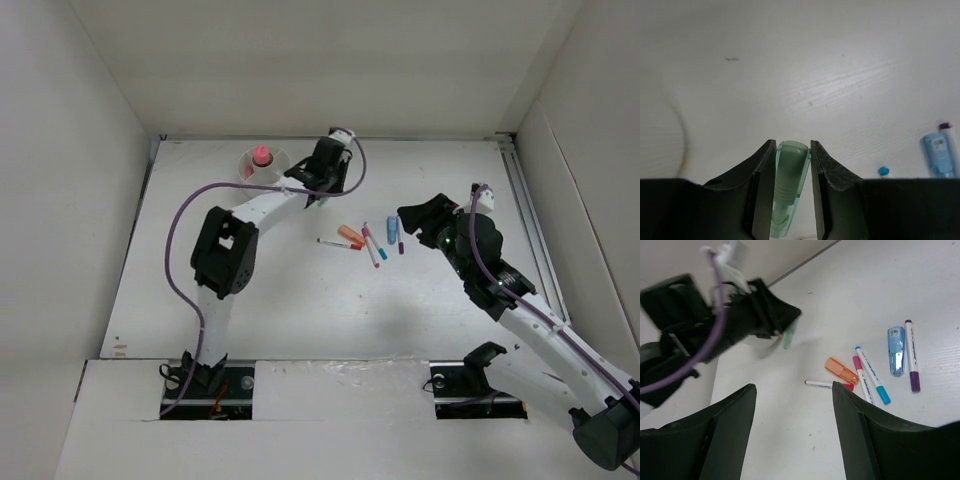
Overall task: Sort the stationery into containers
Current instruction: Grab a piece of stationery with the left arm, then place the stationery into the container
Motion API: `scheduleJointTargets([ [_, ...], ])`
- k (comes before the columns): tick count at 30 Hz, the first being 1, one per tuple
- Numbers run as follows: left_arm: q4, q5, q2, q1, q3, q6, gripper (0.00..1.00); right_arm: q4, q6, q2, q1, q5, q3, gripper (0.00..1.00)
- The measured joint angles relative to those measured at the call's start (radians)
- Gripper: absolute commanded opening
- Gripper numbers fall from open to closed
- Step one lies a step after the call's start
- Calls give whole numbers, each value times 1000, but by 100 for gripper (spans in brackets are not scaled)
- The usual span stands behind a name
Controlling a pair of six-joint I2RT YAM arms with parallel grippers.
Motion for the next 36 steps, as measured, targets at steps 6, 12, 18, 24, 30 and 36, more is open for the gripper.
scheduleJointTargets([
  [6,175,78,-305,180,-162,-180,2,0,0,7,0,-8,0,68],
  [12,330,65,-461,393,-225,-334,5,0,0,10,0,-18,0,68],
  [18,355,1,-439,428,-226,-372,6,0,-1,18,0,-26,0,68],
  [24,365,-106,-345,435,-209,-365,8,0,-2,18,0,-26,0,70],
  [30,366,-172,-232,439,-161,-353,8,0,-2,23,0,-26,0,70],
  [36,394,-210,-193,441,-161,-350,8,0,-2,35,0,-25,0,70],
])
